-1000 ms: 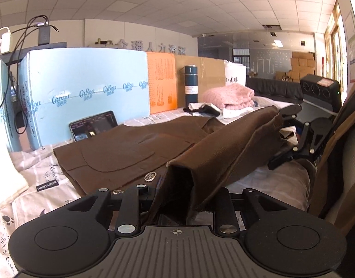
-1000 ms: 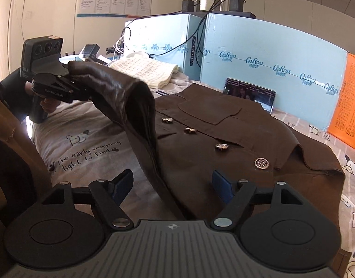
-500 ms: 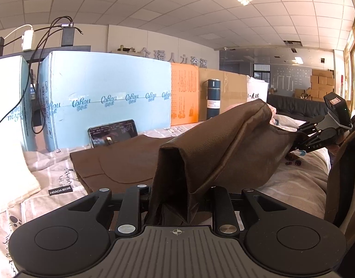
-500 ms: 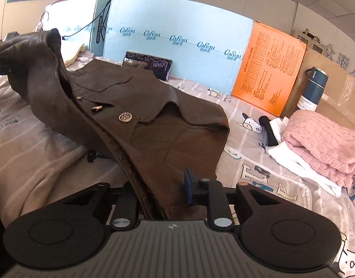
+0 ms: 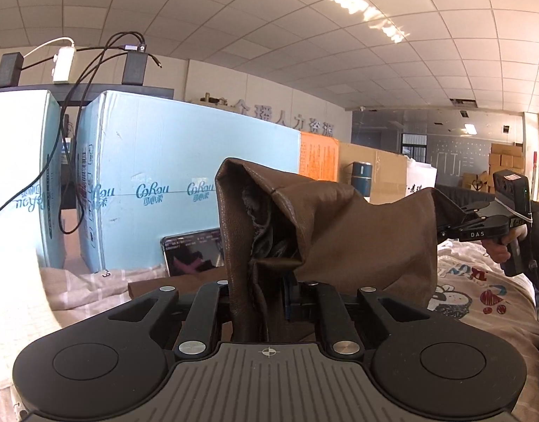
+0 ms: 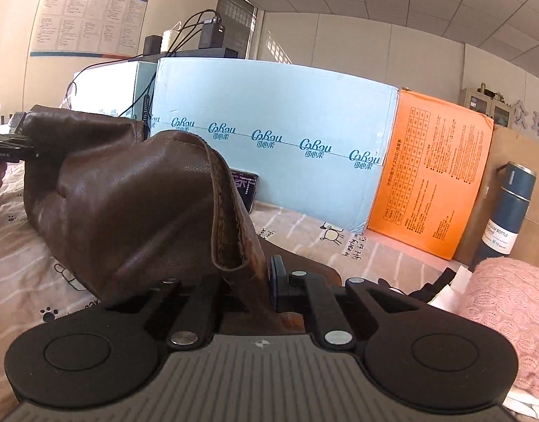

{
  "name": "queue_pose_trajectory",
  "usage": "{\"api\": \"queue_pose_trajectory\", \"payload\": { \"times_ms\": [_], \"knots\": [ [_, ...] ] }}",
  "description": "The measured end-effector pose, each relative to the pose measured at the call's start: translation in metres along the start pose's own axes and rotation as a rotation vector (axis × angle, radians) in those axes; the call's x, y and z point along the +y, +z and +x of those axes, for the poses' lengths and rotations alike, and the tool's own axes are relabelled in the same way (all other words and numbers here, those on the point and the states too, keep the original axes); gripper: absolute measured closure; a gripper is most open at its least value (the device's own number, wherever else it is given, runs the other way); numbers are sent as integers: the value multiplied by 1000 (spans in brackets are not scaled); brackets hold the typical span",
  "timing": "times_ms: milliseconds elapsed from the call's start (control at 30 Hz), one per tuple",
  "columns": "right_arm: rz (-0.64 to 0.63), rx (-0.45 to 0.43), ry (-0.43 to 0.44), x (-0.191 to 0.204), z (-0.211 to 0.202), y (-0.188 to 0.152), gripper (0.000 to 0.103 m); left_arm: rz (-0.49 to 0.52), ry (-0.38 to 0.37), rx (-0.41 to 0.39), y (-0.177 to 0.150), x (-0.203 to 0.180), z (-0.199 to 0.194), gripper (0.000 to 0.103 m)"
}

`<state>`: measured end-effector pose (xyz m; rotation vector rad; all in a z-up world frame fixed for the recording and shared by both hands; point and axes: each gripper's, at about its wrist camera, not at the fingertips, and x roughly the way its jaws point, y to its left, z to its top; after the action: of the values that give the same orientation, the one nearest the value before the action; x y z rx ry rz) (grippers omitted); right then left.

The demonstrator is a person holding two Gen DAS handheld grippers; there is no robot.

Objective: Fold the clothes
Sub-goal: 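Hold the brown vest with both grippers and fold it over onto itself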

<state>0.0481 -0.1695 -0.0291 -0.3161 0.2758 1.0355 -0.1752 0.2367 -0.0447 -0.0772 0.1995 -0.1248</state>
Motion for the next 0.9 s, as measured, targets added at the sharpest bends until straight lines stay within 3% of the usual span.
{"api": "queue_pose_trajectory", "payload": {
  "times_ms": [333, 600, 733, 833, 867, 900],
  "knots": [
    [140, 51, 41, -33, 61, -12, 96, -151, 0, 73, -11, 51, 43, 89],
    [286, 40, 32, -42, 65, -18, 94, -210, 30, 137, -14, 58, 54, 86],
    [386, 47, -1, -44, 64, -15, 91, -238, 76, 161, -14, 56, 56, 79],
    [569, 75, -53, -47, 63, -11, 69, -285, 99, 176, -14, 58, 57, 73],
    [651, 93, -70, -47, 64, -11, 54, -292, 103, 179, -14, 59, 56, 69],
    [710, 102, -73, -46, 64, -13, 50, -302, 110, 178, -14, 59, 55, 65]
  ]
}}
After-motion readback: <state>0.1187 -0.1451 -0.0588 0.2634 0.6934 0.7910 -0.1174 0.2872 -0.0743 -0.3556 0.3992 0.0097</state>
